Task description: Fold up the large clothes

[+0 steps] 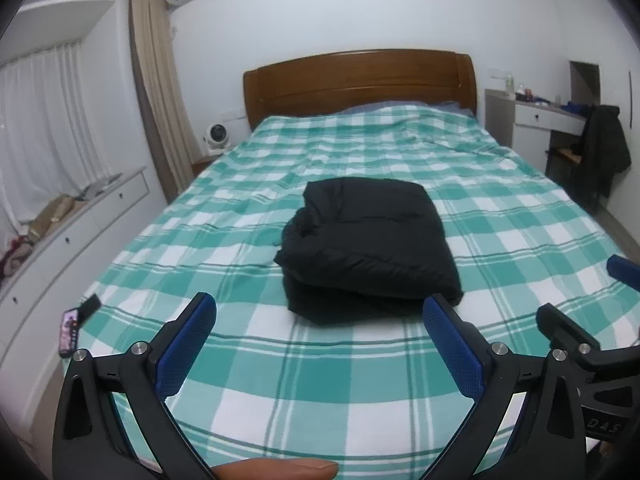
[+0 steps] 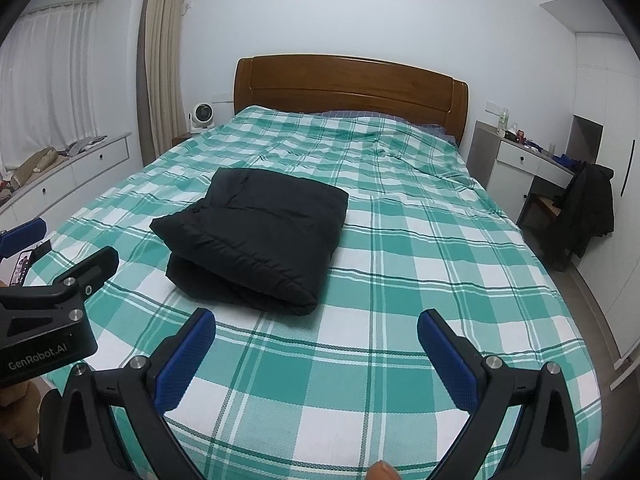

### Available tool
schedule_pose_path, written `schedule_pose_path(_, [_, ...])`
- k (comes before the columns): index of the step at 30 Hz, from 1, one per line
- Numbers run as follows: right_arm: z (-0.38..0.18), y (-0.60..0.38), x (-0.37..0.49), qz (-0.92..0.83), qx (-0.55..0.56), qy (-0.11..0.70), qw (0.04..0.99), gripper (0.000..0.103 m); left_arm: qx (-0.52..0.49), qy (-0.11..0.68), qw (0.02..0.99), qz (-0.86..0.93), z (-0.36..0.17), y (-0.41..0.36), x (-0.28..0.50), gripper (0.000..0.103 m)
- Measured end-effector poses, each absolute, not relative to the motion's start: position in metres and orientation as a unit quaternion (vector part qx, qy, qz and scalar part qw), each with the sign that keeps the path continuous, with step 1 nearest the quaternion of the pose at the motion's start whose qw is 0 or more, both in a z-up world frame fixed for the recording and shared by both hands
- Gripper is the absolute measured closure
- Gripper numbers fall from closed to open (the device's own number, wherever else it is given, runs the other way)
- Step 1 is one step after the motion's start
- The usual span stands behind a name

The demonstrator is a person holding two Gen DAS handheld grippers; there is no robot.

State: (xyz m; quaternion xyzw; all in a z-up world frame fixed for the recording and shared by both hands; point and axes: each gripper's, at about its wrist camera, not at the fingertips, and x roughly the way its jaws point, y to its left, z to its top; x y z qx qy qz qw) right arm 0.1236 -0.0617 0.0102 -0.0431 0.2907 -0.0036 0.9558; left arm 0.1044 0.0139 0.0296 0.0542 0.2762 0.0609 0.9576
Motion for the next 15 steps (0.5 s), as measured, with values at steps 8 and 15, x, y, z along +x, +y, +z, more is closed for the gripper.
schedule_pose_path(8, [0.0098, -0.0574, 0.1216, -0.011, -0.056, 0.294, 0.954, 0.0, 0.044, 0.287, 0.955, 0.053, 0.0284, 0.0136, 0.1032, 0.0])
schedule_pose_path(15, [0.0121, -0.0555, 0.1189, -0.016, -0.063, 0.292, 0.954, 0.0, 0.04, 0.29, 0.955, 0.051, 0.0306, 0.0141, 0.1032, 0.0])
